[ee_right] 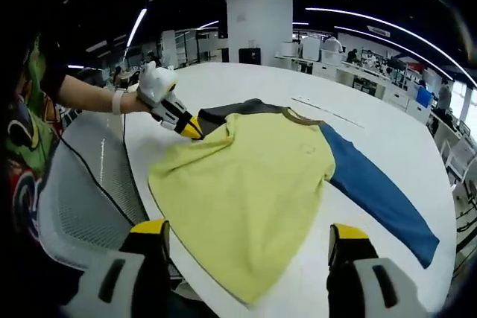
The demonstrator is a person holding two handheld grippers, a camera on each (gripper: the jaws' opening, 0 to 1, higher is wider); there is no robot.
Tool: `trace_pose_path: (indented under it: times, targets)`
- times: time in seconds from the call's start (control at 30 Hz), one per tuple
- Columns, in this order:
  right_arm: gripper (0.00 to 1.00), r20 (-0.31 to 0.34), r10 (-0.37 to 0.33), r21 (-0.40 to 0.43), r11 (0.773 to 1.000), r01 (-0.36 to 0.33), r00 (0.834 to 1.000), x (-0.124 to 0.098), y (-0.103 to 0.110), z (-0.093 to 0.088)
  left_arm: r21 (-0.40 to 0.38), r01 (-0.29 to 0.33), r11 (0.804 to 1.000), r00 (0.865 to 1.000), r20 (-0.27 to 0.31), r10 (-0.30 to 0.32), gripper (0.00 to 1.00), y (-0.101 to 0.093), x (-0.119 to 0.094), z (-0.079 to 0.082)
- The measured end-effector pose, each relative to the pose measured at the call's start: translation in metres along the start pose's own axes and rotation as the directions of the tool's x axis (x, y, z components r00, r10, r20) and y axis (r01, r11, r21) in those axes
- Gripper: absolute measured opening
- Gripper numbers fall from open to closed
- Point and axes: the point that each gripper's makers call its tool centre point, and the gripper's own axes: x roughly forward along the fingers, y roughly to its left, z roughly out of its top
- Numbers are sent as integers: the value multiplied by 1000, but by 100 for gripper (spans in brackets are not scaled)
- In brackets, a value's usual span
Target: Fold the garment on the visible template until the final outline fits inside the template.
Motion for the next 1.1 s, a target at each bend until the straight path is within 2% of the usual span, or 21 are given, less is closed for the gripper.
trace_pose_path:
  times: [0.2, 0.4, 0.63, 0.8, 1.0, 1.1]
  targets:
    - [86, -2, 7, 3, 1000, -7, 1000, 1, 1, -1, 33, -34, 999, 999, 12, 34, 0, 12, -14, 2]
    - [85, 3, 11, 6, 1000, -11, 1000, 2, 3, 0, 69, -84, 994, 996, -11, 85, 0, 40, -29, -7]
    - [84, 1, 13, 9, 1000, -13, 1000, 2, 4, -1, 112, -130, 985, 988, -67, 138, 0, 73, -50, -31]
    - [84, -1, 14, 7, 1000, -14, 1000, 3, 4, -2, 106, -144, 984, 982, -111, 155, 0, 87, -57, -53]
    - [83, -4, 9, 9, 1000, -9, 1000, 2, 2, -3, 36, -150, 988, 976, -155, 154, 0, 90, -65, -69]
    - [83, -9, 8, 14, 1000, -8, 1000, 2, 2, -5, 28, -157, 987, 971, -177, 159, 0, 93, -66, -77]
